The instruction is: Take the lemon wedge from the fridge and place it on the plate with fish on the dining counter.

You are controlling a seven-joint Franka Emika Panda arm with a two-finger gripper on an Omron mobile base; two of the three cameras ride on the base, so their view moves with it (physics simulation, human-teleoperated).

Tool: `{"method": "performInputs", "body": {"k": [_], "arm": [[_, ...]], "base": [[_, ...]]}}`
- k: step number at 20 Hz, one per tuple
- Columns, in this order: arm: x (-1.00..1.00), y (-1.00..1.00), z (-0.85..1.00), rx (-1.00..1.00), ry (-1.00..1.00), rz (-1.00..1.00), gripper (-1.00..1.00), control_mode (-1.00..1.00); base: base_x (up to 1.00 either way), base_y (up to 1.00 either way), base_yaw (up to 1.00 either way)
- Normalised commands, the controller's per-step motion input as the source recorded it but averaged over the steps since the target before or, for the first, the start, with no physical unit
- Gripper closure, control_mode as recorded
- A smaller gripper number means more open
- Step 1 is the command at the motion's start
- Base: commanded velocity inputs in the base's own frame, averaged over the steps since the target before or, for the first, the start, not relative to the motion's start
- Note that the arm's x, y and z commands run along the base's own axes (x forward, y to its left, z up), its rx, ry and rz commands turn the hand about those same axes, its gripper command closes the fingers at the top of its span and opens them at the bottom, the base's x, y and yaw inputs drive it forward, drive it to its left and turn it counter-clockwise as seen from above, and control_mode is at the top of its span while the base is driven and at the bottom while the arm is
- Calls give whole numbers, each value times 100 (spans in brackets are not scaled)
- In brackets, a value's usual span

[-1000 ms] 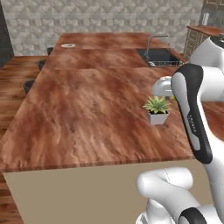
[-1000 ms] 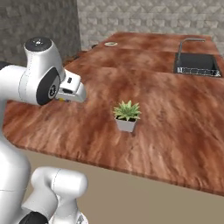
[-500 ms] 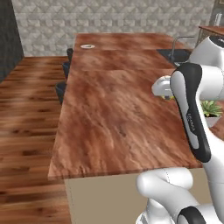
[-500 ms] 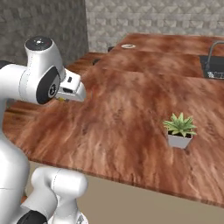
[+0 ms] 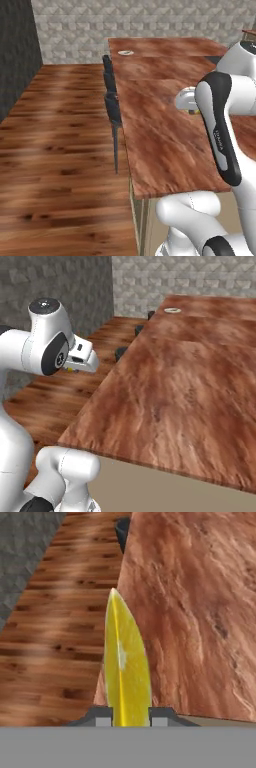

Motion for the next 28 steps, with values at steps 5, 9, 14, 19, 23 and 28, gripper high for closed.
{"method": "performInputs", "body": {"k": [5,9,14,19,23,28], "arm": [[0,0,0,0,0,0,100,100],[0,0,0,0,0,0,100,100],[0,0,0,0,0,0,100,100],[0,0,0,0,0,0,100,100],[0,0,0,0,0,0,100,100],[0,0,0,0,0,0,100,100]], "base": [[16,100,1],[33,100,0],[87,100,-2],[100,81,-26],[100,64,-33],[100,61,-29]]}}
